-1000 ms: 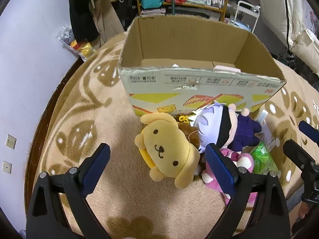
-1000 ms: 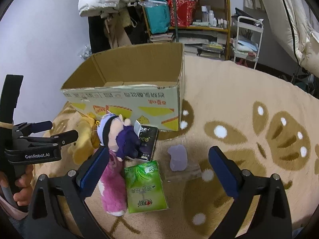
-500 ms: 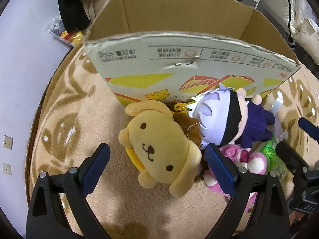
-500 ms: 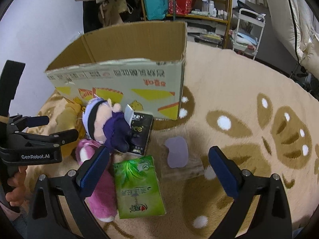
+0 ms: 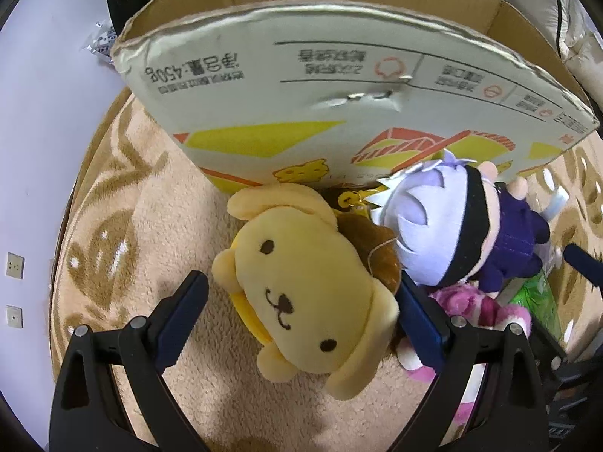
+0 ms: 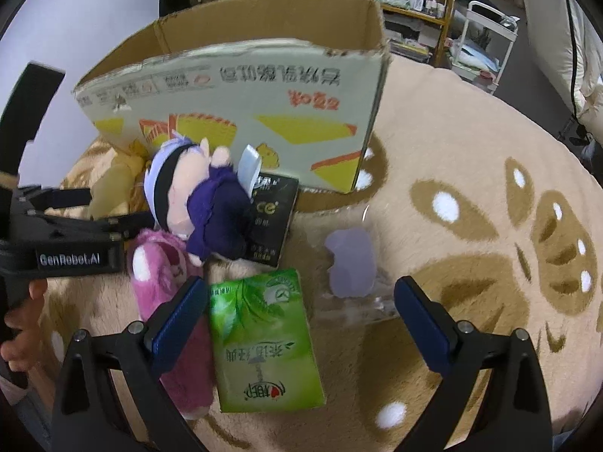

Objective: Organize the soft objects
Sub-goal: 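Grasp the yellow dog plush with the left gripper while the right gripper grasps the green tissue pack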

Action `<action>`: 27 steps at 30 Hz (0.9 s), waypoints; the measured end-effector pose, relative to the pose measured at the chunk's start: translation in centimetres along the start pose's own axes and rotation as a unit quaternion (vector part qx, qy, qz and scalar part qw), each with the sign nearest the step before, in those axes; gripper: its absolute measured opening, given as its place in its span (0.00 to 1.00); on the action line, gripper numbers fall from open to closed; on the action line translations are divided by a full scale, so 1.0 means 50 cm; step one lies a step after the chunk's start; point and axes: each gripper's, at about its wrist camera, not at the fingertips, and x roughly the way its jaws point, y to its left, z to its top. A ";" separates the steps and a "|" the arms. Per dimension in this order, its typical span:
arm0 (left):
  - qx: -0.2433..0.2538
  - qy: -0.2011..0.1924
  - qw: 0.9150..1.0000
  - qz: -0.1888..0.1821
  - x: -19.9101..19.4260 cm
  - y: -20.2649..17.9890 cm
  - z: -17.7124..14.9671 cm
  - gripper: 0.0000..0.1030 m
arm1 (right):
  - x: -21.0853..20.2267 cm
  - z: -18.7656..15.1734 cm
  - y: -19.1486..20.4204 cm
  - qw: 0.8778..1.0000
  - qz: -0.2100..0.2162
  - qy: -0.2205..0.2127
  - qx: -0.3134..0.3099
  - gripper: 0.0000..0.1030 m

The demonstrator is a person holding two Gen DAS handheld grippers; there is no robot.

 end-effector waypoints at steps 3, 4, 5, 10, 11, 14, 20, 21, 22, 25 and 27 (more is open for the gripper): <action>-0.008 0.010 1.000 -0.005 0.013 0.006 0.004 0.92 | 0.005 -0.006 0.009 1.000 -0.009 0.008 -0.009 1.00; -0.010 0.013 1.000 -0.007 0.017 0.006 0.005 0.92 | 0.005 -0.008 0.013 1.000 -0.010 0.008 -0.010 1.00; -0.011 0.016 1.000 -0.008 0.021 0.006 0.006 0.92 | 0.006 -0.010 0.015 1.000 -0.010 0.009 -0.010 1.00; -0.012 0.018 1.000 -0.009 0.025 0.007 0.006 0.92 | 0.006 -0.014 0.013 1.000 -0.005 0.013 -0.004 1.00; -0.012 0.018 1.000 -0.009 0.025 0.008 0.005 0.92 | 0.005 -0.014 0.013 1.000 -0.005 0.012 -0.003 1.00; -0.012 0.018 1.000 -0.009 0.028 0.009 0.004 0.92 | 0.006 -0.012 0.009 1.000 -0.005 0.012 -0.005 1.00; -0.010 0.016 1.000 -0.008 0.035 0.017 0.004 0.92 | 0.002 -0.013 0.012 1.000 -0.001 0.012 -0.010 1.00; -0.012 0.018 1.000 -0.011 0.037 0.018 0.003 0.92 | -0.001 -0.016 0.014 1.000 -0.001 0.013 -0.009 1.00; -0.015 0.022 1.000 -0.015 0.043 0.020 0.004 0.92 | 0.000 -0.018 0.015 1.000 0.000 0.015 -0.008 1.00; -0.020 0.024 0.999 -0.019 0.052 0.027 0.006 0.92 | 0.014 -0.020 0.011 0.999 -0.010 0.033 -0.002 1.00; -0.016 0.021 1.000 -0.015 0.053 0.027 0.006 0.92 | 0.023 -0.022 0.000 0.999 -0.007 0.046 0.014 1.00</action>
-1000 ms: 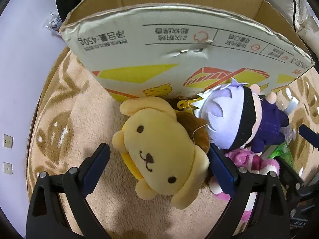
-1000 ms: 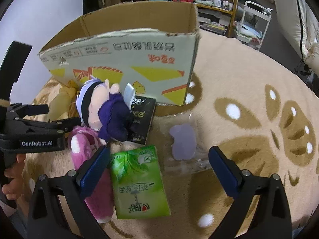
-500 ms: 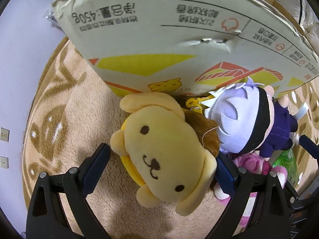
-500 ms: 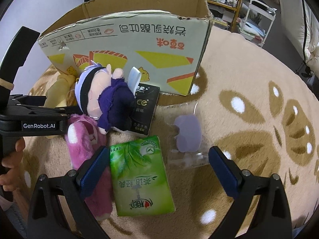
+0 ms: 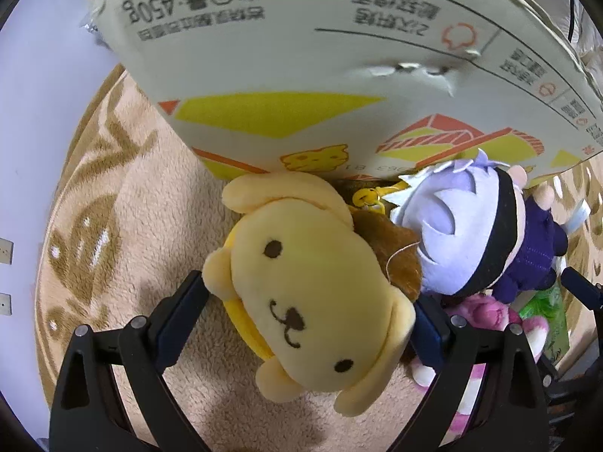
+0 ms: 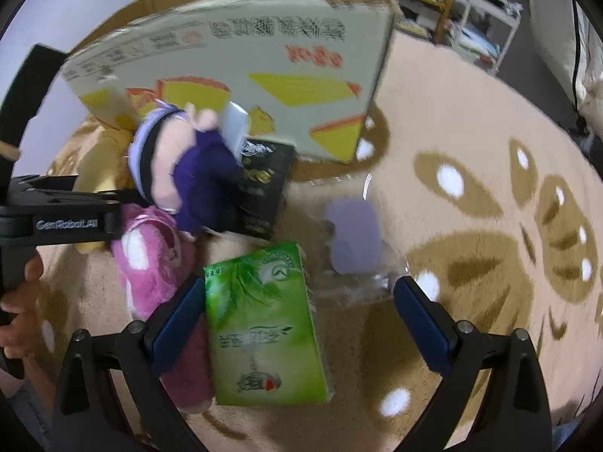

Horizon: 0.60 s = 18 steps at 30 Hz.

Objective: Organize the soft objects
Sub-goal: 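Grasp the yellow dog plush with the left gripper while the right gripper grasps the green tissue pack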

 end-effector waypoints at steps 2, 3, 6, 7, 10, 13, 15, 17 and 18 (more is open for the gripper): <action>0.002 -0.002 1.000 -0.002 -0.001 0.003 0.000 0.88 | 0.006 -0.002 -0.011 1.000 0.002 0.011 0.014 0.96; 0.003 -0.003 1.000 -0.004 -0.003 0.001 -0.001 0.86 | 0.009 -0.003 -0.015 1.000 0.001 0.016 0.017 0.94; 0.008 -0.011 1.000 -0.009 -0.012 0.000 -0.003 0.78 | 0.014 -0.005 -0.018 0.999 -0.009 0.026 0.019 0.92; 0.009 -0.013 1.000 -0.009 -0.012 0.001 -0.004 0.77 | 0.014 -0.005 -0.019 0.999 -0.008 0.026 0.020 0.92; 0.008 -0.017 1.000 -0.012 -0.016 0.007 -0.006 0.74 | 0.009 -0.008 -0.015 0.999 -0.004 0.027 0.022 0.91; 0.004 -0.020 1.000 -0.015 -0.025 0.015 -0.011 0.72 | 0.001 -0.012 -0.020 0.999 0.007 0.031 0.024 0.72; 0.003 -0.021 1.000 -0.010 -0.034 0.021 -0.015 0.72 | -0.001 -0.016 -0.018 0.999 0.007 0.036 0.023 0.61; 0.001 -0.023 1.000 -0.005 -0.038 0.025 -0.021 0.72 | -0.007 -0.013 -0.025 0.999 0.013 0.035 0.026 0.56; -0.001 -0.025 1.000 -0.004 -0.044 0.030 -0.025 0.72 | -0.009 -0.012 -0.031 0.999 0.018 0.034 0.029 0.56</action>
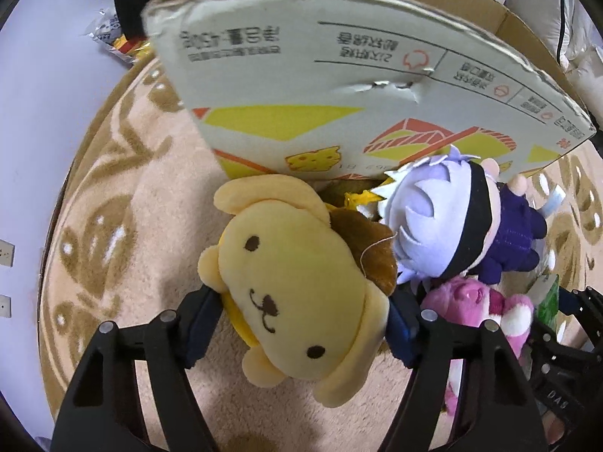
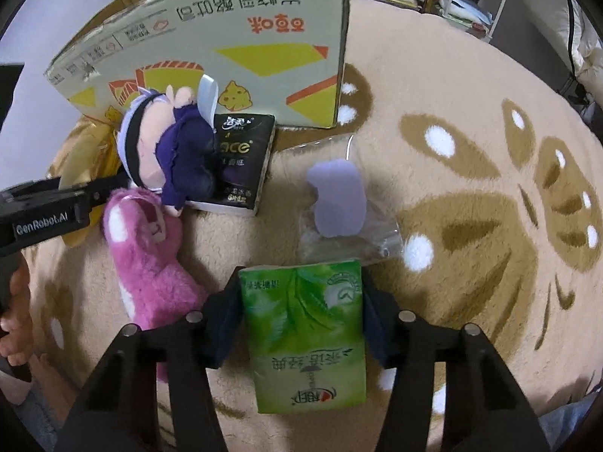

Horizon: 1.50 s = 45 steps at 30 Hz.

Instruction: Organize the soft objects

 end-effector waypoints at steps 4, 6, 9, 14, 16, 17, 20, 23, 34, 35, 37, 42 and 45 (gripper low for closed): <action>-0.007 -0.016 1.000 0.002 -0.027 0.002 -0.009 0.72 | -0.013 0.004 -0.013 1.000 0.013 -0.016 0.013 0.55; -0.009 -0.026 1.000 0.001 -0.047 0.016 -0.021 0.72 | -0.032 0.007 -0.013 0.999 0.016 -0.035 0.017 0.55; -0.013 -0.040 0.999 0.001 -0.070 0.023 -0.033 0.72 | -0.070 0.010 -0.017 0.997 0.028 -0.075 0.017 0.55; -0.020 -0.079 0.997 0.004 -0.126 0.028 -0.043 0.72 | -0.137 0.024 -0.017 0.987 0.044 -0.156 0.009 0.55; -0.019 -0.100 0.995 0.004 -0.147 0.024 -0.049 0.72 | -0.154 0.026 -0.018 0.983 0.044 -0.180 0.006 0.55; -0.019 -0.113 0.993 0.007 -0.160 0.024 -0.054 0.72 | -0.166 0.026 -0.020 0.980 0.042 -0.193 0.003 0.55; -0.015 -0.156 0.988 0.015 -0.202 0.010 -0.062 0.72 | -0.193 0.029 -0.017 0.973 0.044 -0.228 -0.002 0.55; -0.014 -0.194 0.981 0.015 -0.239 0.002 -0.069 0.72 | -0.224 0.031 -0.012 0.963 0.046 -0.267 -0.009 0.55; -0.007 -0.289 0.957 0.023 -0.317 -0.010 -0.084 0.72 | -0.286 0.046 0.000 0.938 0.058 -0.342 -0.019 0.55; -0.005 -0.296 0.955 0.022 -0.321 -0.011 -0.083 0.72 | -0.287 0.050 -0.001 0.937 0.058 -0.345 -0.018 0.55; -0.003 -0.307 0.951 0.026 -0.330 -0.014 -0.080 0.72 | -0.291 0.053 -0.003 0.935 0.059 -0.350 -0.017 0.55; -0.004 -0.342 0.939 0.028 -0.361 -0.015 -0.068 0.72 | -0.294 0.079 -0.004 0.930 0.059 -0.363 -0.024 0.55; 0.000 -0.353 0.935 0.027 -0.370 -0.017 -0.051 0.72 | -0.294 0.097 -0.003 0.928 0.059 -0.367 -0.028 0.55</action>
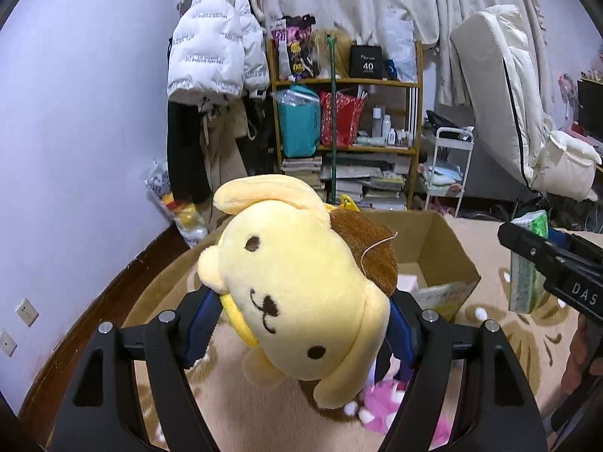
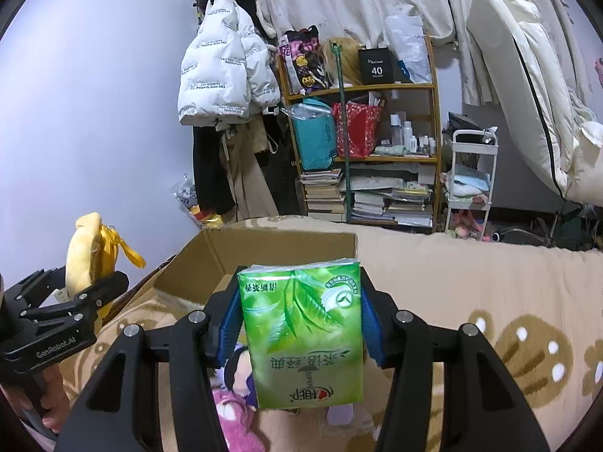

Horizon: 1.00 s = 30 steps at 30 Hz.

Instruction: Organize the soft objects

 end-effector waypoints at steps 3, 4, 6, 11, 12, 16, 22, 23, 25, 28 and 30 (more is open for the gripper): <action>0.005 -0.003 1.000 -0.003 0.014 -0.005 0.019 0.72 | 0.014 0.013 -0.002 1.000 0.001 -0.003 -0.004 0.55; 0.009 -0.005 1.000 -0.003 0.019 -0.007 0.026 0.72 | 0.019 0.018 -0.003 1.000 0.000 -0.003 -0.006 0.55; 0.017 -0.010 1.000 -0.003 0.030 -0.012 0.037 0.72 | 0.025 0.021 -0.004 1.000 0.002 -0.004 -0.004 0.55; 0.034 -0.016 0.999 -0.001 0.062 -0.023 0.064 0.73 | 0.051 0.025 -0.005 1.000 0.007 0.004 -0.007 0.55; 0.037 -0.016 0.999 0.001 0.070 -0.025 0.069 0.73 | 0.057 0.026 -0.005 1.000 0.008 0.006 -0.010 0.55; 0.041 -0.012 0.999 -0.008 0.094 -0.028 0.078 0.73 | 0.078 0.030 0.002 0.999 0.011 0.012 -0.028 0.55; 0.053 -0.009 0.999 -0.010 0.118 -0.034 0.086 0.73 | 0.112 0.036 0.013 0.999 0.022 0.017 -0.040 0.55; 0.053 -0.007 0.999 -0.010 0.126 -0.035 0.086 0.73 | 0.116 0.036 0.014 0.999 0.024 0.018 -0.042 0.55; 0.056 -0.004 0.998 -0.007 0.134 -0.038 0.082 0.73 | 0.126 0.036 0.017 0.999 0.024 0.018 -0.045 0.55; 0.059 -0.003 0.998 -0.012 0.145 -0.047 0.078 0.73 | 0.142 0.032 0.020 0.998 0.027 0.020 -0.049 0.55; 0.059 0.000 0.998 -0.018 0.152 -0.052 0.074 0.73 | 0.150 0.029 0.021 0.998 0.031 0.022 -0.049 0.55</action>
